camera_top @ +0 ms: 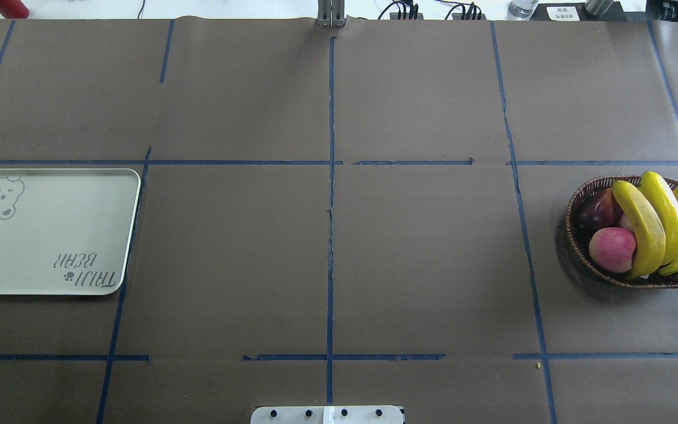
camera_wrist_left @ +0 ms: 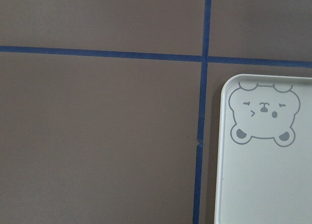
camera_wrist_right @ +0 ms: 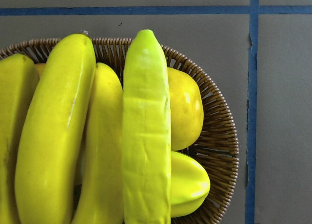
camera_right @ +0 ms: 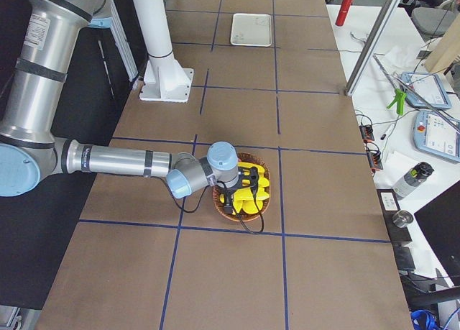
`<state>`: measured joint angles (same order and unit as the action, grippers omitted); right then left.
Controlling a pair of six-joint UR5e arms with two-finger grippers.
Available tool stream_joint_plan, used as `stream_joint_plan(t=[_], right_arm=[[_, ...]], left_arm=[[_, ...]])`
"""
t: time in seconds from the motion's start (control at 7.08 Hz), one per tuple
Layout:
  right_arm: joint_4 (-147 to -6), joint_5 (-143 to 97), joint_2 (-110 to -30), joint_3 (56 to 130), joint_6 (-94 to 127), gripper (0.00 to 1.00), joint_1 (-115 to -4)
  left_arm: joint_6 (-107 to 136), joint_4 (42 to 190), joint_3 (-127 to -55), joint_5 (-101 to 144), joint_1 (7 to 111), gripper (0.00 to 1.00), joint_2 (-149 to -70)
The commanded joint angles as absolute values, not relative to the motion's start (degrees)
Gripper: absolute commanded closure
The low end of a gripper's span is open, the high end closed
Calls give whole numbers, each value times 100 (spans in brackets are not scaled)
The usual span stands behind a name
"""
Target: Transfer all bananas from basket to plate
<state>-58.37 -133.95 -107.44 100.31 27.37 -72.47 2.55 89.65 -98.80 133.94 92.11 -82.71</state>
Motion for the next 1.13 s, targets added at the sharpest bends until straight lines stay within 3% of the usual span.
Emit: stream_joint_plan(t=[0.0,0.42,0.57,0.71,0.85,0.99], right_arm=[[-5827,-13395,-10583,9818,2742,5,-7155],[-5827,-13421,-10573,9809,2742,7,-7014],[-5810,-13430,-10573,9809,2733,37,-7022],[-5810,-13430,-10573,9809,2707,75,-7031],[-5810,-13430,-10573,9800,2672,98,-7031],[-5801,-13447,-10582,9852,2689,100,-7049]], left_arm=[[255,8965,-9879,13395,9211,0,-8271],[255,8965,-9870,13395,9211,0,-8271],[255,8965,-9879,13395,9211,0,-8271],[255,8965,-9879,13395,9211,0,-8271],[255,8965,-9896,13395,9220,0,-8271],[255,8956,-9896,13395,9211,0,-8262]])
